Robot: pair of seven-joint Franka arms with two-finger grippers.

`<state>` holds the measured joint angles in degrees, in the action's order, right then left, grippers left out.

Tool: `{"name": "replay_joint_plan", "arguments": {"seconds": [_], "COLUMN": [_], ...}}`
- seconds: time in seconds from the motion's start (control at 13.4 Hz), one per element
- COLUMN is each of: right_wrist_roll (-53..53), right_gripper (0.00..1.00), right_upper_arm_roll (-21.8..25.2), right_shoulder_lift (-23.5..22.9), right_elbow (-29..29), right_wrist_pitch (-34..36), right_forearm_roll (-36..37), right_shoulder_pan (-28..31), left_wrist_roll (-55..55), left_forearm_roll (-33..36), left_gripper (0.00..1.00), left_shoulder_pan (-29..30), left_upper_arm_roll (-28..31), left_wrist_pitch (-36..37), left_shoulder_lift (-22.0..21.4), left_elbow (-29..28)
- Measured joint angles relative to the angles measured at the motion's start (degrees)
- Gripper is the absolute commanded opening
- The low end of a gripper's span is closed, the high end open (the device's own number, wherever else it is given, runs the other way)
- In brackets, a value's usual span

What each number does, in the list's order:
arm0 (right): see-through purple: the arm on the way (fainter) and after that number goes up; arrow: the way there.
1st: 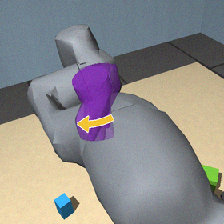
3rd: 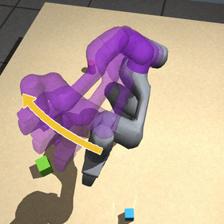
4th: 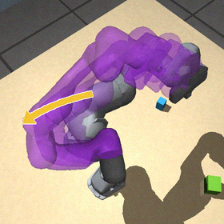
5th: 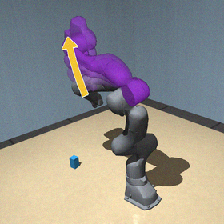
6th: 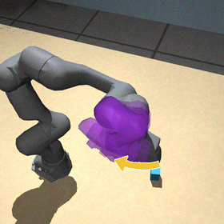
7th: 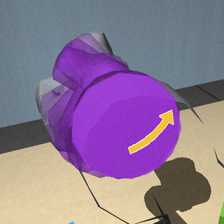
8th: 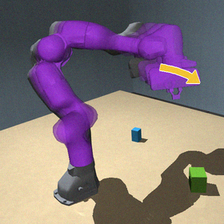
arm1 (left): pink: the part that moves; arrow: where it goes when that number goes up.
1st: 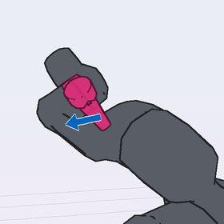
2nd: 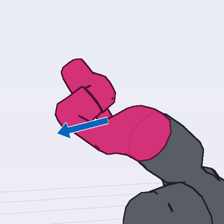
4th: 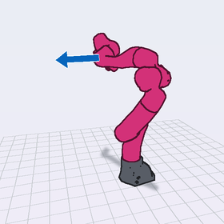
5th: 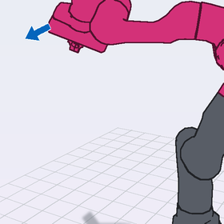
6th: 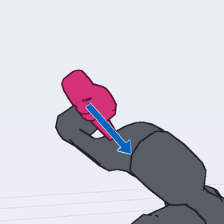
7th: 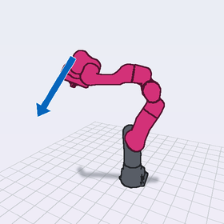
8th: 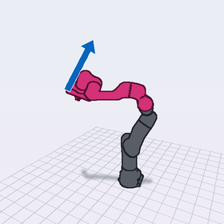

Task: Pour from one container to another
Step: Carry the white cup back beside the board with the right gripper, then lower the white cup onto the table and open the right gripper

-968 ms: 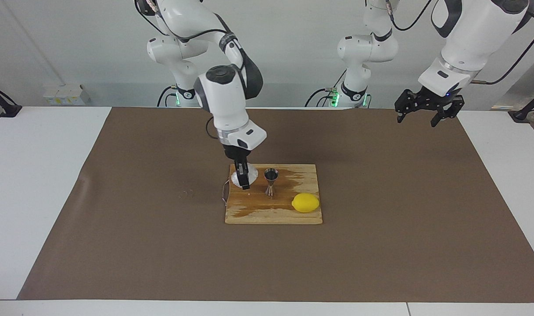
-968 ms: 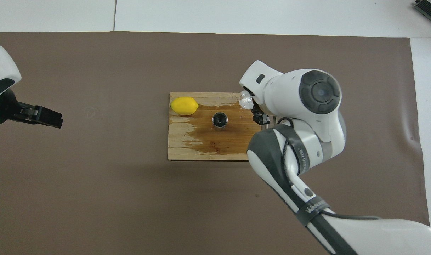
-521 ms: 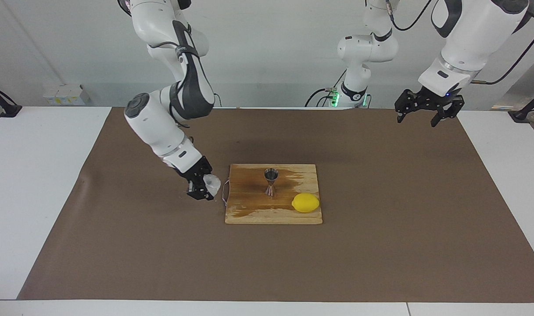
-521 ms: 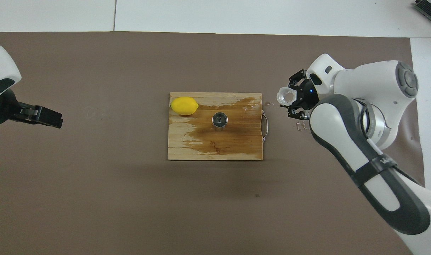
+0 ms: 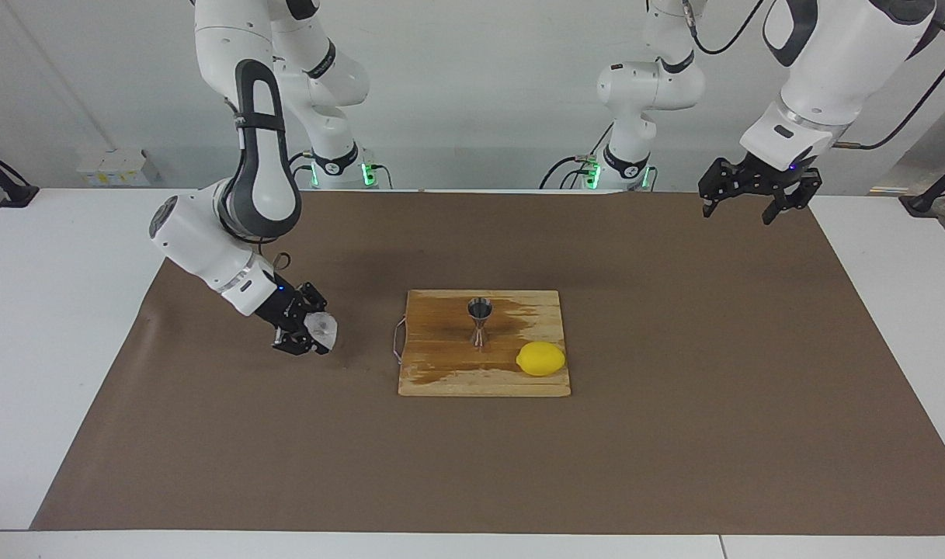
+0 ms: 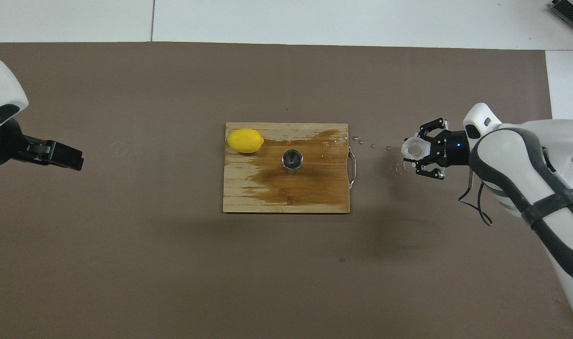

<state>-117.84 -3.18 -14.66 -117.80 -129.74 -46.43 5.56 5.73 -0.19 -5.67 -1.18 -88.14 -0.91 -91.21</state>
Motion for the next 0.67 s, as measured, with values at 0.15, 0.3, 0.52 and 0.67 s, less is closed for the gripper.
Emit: {"name": "replay_joint_plan", "arguments": {"seconds": [0.15,0.3,0.52,0.67], "right_wrist_roll": [-6.1,-10.2,-11.3,-11.3], "right_gripper": [0.02,0.11,1.0,1.0], "right_upper_arm_roll": [0.0,0.0,-0.1,-0.3], "right_shoulder_lift": [-1.8,-4.3,-5.4,-5.3], "right_elbow": [-1.3,-1.6,-1.6,-1.4], "right_wrist_pitch": [1.6,2.4,2.6,2.6], "right_forearm_roll": [-5.2,-7.5,-7.7,-7.7], "right_shoulder_pan": [1.8,2.8,2.9,2.9], "left_wrist_roll": [0.0,0.0,0.0,0.0], "left_forearm_roll": [0.0,0.0,0.0,0.0], "left_gripper": [1.0,1.0,1.0,1.0], "left_shoulder_pan": [0.0,0.0,0.0,0.0], "left_upper_arm_roll": [0.0,0.0,0.0,0.0], "left_wrist_pitch": [0.0,0.0,0.0,0.0], "left_shoulder_lift": [0.0,0.0,0.0,0.0], "left_elbow": [0.0,0.0,0.0,0.0]}}
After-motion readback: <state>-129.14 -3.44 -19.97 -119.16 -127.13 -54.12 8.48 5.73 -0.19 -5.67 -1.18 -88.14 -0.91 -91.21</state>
